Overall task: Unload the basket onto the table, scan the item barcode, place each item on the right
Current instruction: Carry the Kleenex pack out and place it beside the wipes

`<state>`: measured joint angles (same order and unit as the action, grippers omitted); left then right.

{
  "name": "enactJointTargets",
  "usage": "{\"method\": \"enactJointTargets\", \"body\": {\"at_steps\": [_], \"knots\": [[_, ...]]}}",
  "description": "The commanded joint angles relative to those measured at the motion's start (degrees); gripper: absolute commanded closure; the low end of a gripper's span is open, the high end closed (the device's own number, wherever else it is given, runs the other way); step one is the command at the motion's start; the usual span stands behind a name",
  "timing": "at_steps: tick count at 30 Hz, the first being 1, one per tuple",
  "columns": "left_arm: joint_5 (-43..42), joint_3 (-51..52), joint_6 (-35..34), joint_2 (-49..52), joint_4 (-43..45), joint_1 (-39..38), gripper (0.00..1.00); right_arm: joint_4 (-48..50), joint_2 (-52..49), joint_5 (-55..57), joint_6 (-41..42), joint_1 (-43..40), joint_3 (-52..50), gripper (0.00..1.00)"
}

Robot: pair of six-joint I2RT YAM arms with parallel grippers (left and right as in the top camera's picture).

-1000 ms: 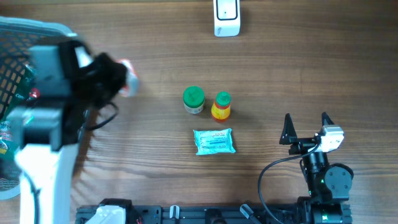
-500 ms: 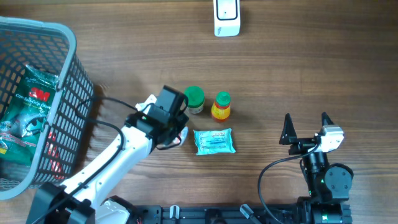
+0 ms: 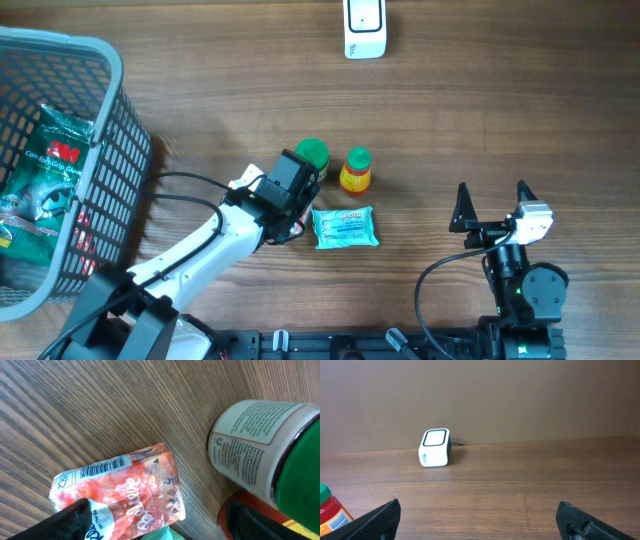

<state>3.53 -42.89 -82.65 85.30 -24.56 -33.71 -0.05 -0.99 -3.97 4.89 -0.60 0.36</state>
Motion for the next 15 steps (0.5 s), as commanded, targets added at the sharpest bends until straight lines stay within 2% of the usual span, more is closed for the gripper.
{"method": "enactJointTargets", "body": {"at_steps": [1, 8, 12, 15], "knots": [[-0.79, 0.46, 4.59, -2.89, 0.35, -0.55, 0.15, 0.09, 0.42, 0.52, -0.26, -0.13, -0.07, 0.00], [-3.93, 0.46, 17.00, -18.56, 6.67, -0.55, 0.14, 0.09, 0.42, 0.52, -0.26, -0.13, -0.07, 0.00], [3.98, 0.07, 30.82, -30.77, 9.42, -0.52, 0.05, 0.09, 0.42, 0.52, -0.28, -0.13, -0.07, 0.00], [10.56, -4.92, 40.89, -36.63, 9.31, -0.52, 0.00, 0.09, 0.42, 0.52, -0.26, -0.13, -0.07, 0.00]]}}
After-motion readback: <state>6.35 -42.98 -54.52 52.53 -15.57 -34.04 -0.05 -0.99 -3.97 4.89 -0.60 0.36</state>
